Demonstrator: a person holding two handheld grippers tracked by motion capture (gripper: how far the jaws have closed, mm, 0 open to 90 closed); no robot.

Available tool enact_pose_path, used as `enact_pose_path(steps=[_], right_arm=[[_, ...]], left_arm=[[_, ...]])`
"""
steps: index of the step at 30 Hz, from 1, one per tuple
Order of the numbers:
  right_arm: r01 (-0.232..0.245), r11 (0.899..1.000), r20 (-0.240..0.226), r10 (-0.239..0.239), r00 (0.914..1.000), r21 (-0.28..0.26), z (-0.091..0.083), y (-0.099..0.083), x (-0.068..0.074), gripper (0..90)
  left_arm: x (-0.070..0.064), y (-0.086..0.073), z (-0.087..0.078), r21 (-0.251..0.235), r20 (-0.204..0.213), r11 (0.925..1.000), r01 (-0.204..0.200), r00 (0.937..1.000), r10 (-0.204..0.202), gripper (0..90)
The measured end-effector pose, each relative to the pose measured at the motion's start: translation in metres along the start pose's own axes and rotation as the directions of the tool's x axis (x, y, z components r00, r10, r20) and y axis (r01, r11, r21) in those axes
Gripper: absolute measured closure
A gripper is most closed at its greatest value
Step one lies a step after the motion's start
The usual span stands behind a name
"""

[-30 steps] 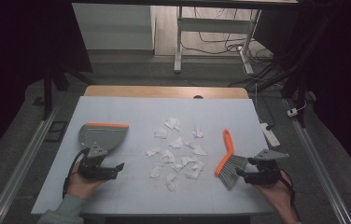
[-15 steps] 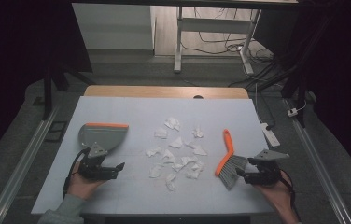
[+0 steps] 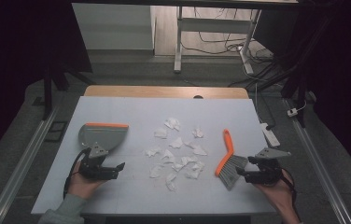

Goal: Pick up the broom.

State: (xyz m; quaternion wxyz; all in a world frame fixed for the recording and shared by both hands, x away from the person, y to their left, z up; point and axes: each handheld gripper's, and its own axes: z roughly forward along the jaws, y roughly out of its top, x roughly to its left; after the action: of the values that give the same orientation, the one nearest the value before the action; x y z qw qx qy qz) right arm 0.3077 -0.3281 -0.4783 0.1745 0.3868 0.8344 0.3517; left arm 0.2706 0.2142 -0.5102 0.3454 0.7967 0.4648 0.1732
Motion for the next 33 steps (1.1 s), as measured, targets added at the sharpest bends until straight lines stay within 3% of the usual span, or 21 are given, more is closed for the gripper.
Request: enact_pose_path(steps=[12, 13, 14, 15, 17, 19, 22, 23, 24, 33], right_arm=[[-0.037, 0.995, 0.037, 0.034, 0.9987, 0.089, 0.002, 0.033, -0.003, 30.4], [-0.04, 0.991, 0.044, 0.034, 0.9984, 0.129, 0.006, 0.044, -0.003, 30.4], [-0.04, 0.991, 0.044, 0.034, 0.9984, 0.129, 0.006, 0.044, -0.003, 30.4], [-0.05, 0.983, 0.047, 0.043, 0.998, 0.176, 0.011, 0.054, -0.006, 30.2], [-0.077, 0.974, 0.041, 0.07, 0.9967, 0.213, 0.018, 0.061, -0.012, 30.3], [-0.091, 0.97, 0.045, 0.083, 0.9956, 0.224, 0.022, 0.065, -0.015, 30.4], [-0.134, 0.951, 0.062, 0.121, 0.9907, 0.277, 0.04, 0.075, -0.024, 30.7], [-0.134, 0.951, 0.062, 0.121, 0.9907, 0.277, 0.04, 0.075, -0.024, 30.7], [-0.15, 0.938, 0.07, 0.135, 0.9884, 0.312, 0.048, 0.08, -0.028, 30.7], [-0.185, 0.899, 0.095, 0.161, 0.9825, 0.397, 0.075, 0.097, -0.032, 29.8]], left_arm=[[0.0, 0.002, -0.001, -0.008, 0.013, 0.9999, -0.008, 0.9999, 0.008, 17.1], [0.0, 0.002, -0.001, -0.009, 0.012, 0.9999, -0.009, 0.9999, 0.009, 17.1], [0.0, 0.003, 0.0, -0.007, 0.014, 0.9999, -0.009, 0.9999, 0.009, 17.1], [-0.001, 0.003, 0.001, -0.001, 0.014, 0.9999, -0.013, 0.9998, 0.013, 17.1], [-0.001, 0.002, 0.001, 0.001, 0.016, 0.9999, -0.014, 0.9998, 0.014, 17.1], [-0.002, 0.002, 0.001, 0.002, 0.014, 0.9998, -0.018, 0.9997, 0.018, 17.1], [-0.002, 0.002, 0.001, 0.004, 0.014, 0.9998, -0.019, 0.9997, 0.019, 17.2], [-0.002, 0.002, 0.002, 0.003, 0.016, 0.9998, -0.018, 0.9997, 0.018, 17.2], [-0.002, 0.002, 0.002, 0.004, 0.017, 0.9998, -0.019, 0.9997, 0.019, 17.3], [-0.003, 0.002, 0.004, 0.013, 0.018, 0.9995, -0.028, 0.9995, 0.028, 17.5]])
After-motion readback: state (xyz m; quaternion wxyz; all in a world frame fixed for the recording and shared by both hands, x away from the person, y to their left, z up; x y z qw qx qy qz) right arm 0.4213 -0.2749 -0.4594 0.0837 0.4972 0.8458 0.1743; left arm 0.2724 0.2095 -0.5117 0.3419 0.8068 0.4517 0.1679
